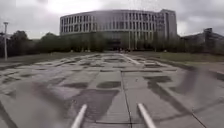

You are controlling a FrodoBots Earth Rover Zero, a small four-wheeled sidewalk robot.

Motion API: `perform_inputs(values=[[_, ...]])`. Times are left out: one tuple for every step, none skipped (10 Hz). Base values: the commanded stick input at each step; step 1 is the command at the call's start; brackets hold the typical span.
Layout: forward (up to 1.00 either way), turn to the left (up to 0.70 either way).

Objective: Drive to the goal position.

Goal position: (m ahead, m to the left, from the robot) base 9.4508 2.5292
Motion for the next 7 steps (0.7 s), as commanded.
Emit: perform_inputs(values=[[1.00, -0.15], [1.00, -0.27], [1.00, -0.27], [1.00, -0.27], [1.00, -0.17], [1.00, 0.00], [1.00, 0.00]])
